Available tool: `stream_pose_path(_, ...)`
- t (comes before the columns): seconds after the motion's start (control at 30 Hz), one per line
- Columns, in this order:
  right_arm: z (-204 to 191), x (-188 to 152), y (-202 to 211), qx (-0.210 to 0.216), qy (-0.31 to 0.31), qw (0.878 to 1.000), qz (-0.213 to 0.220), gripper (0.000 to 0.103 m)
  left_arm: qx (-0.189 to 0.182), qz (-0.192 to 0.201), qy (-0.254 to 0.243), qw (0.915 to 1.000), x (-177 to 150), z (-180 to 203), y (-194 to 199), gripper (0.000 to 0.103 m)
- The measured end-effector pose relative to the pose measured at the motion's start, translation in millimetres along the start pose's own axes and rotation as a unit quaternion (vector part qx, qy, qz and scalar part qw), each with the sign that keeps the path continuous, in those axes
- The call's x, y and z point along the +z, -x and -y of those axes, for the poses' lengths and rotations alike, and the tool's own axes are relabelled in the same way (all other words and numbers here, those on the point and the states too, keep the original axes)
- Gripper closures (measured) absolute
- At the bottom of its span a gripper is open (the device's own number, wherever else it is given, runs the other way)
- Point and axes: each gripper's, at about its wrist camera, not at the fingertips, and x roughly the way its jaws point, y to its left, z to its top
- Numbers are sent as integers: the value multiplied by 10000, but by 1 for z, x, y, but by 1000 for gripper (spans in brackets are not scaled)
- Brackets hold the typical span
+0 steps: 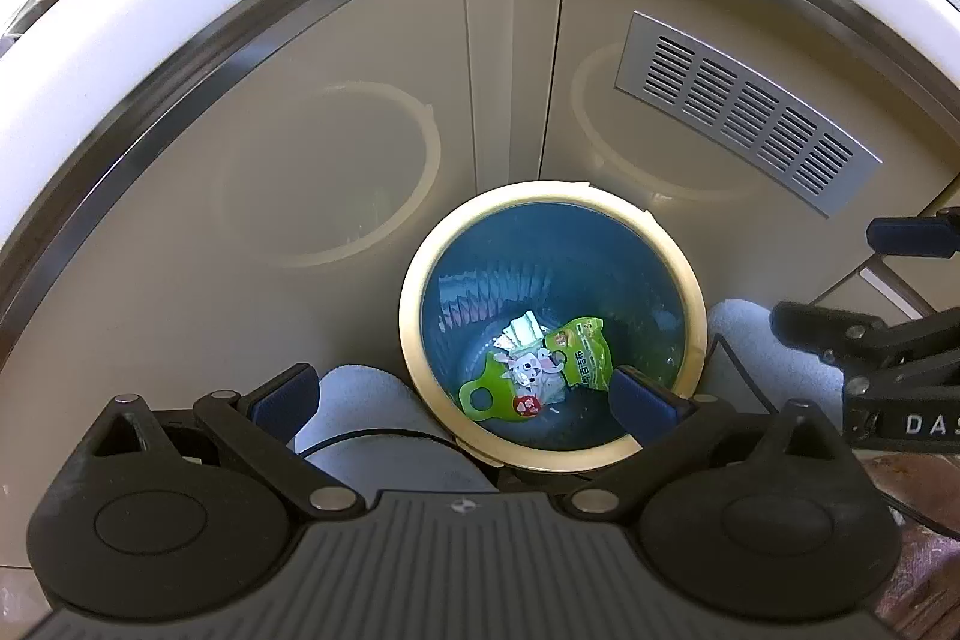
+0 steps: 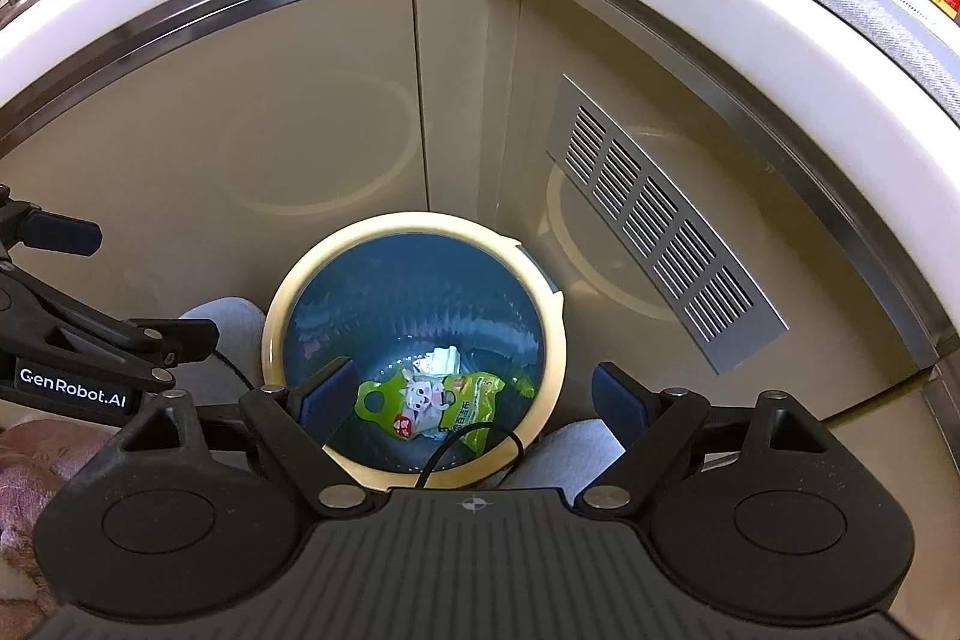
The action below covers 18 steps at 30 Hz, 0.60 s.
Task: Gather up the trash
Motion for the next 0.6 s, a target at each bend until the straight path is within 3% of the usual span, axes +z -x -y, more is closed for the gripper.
stream_pose_path(0.27,13,11,14,129,-173,9989,411,16,10,-17,34,10000,3,-1,-1,0)
stream_pose_path(0.6,47,54,64,870,-642,9854,1313,13,99,275,-312,9991,8,8,16,0)
